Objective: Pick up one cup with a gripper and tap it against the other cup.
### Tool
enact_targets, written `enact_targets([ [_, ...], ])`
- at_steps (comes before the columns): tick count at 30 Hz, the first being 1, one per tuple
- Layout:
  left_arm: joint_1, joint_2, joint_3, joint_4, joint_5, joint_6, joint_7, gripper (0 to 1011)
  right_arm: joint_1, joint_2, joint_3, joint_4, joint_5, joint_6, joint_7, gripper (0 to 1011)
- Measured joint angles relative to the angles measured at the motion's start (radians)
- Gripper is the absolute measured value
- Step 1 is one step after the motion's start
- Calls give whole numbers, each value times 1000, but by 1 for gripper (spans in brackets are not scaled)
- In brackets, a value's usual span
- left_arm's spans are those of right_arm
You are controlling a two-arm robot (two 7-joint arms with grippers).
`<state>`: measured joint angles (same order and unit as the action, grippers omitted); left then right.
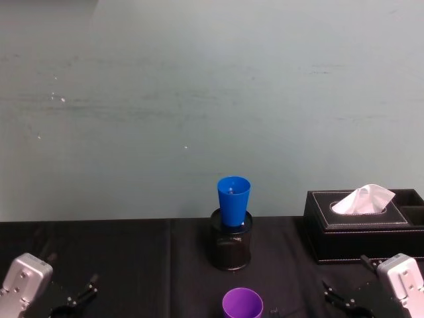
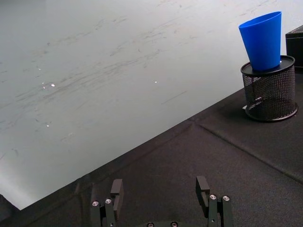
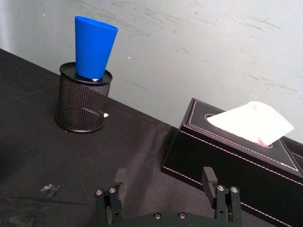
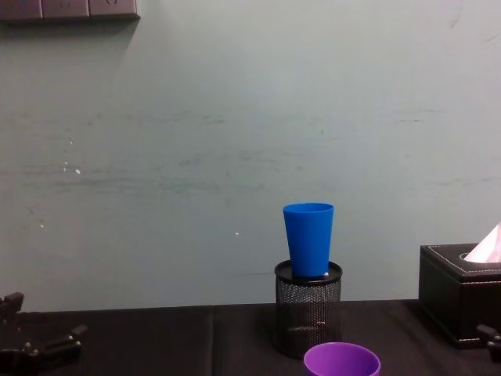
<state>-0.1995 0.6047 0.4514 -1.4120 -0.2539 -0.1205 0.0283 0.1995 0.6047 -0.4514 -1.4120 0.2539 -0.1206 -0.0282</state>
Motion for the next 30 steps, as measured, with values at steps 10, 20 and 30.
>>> enact_targets([
  [10,0,0,0,0,0,0,0,1000,0,0,0,0,0,0,0,1002],
  [20,0,0,0,0,0,0,0,1000,-4,1,11,-9,-3,-19,10,1002],
  [30,0,0,0,0,0,0,0,1000,-60,28,71,-76,43,-70,77,1002],
])
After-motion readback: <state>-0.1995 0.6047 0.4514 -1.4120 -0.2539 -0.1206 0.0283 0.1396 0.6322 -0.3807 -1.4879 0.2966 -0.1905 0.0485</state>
